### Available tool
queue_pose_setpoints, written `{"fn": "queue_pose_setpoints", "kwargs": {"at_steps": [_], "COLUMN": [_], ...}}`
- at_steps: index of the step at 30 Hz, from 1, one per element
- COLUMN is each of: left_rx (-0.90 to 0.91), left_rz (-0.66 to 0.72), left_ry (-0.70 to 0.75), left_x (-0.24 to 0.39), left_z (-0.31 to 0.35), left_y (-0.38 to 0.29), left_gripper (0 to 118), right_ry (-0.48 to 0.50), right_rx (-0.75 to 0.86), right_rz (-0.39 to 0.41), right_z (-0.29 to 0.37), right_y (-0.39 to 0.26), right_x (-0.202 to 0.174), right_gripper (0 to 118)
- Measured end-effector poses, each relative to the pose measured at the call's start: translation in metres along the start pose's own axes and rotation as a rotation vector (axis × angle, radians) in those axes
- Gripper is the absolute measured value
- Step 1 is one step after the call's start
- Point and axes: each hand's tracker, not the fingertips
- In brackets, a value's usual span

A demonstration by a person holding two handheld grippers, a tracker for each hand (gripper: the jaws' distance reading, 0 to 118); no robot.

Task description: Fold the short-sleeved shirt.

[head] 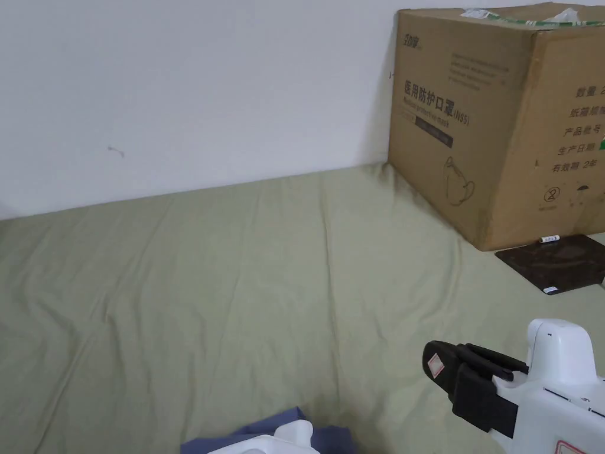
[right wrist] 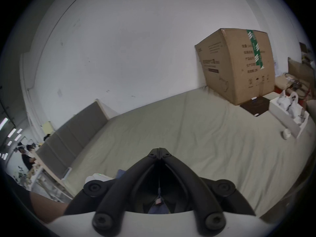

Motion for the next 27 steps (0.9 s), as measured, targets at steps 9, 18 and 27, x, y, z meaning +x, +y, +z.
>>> {"fn": "queue_pose_setpoints", "kwargs": {"at_steps": [9, 18, 27], "left_rx": [0.867, 1.269, 1.276], "left_rz": [-0.372, -0.442, -0.27], "left_ry": [0.174, 0.468, 0.562], "left_x": [0.045, 0.042, 0.013], "left_z": [0.209, 0.308, 0.302], "left_y": [-0.004, -0.035, -0.041], "left_gripper": [0, 0, 0], "right_ry": [0.102, -0.209, -0.309], "right_rx": [0.152, 0.6, 0.501], "right_rz": [-0.048, 0.324, 0.25], "right_z": [0.004, 0.006, -0.017], "right_y": [0.038, 0.055, 0.032], "right_x": [-0.03, -0.089, -0.067], "right_gripper": [0, 0, 0]}}
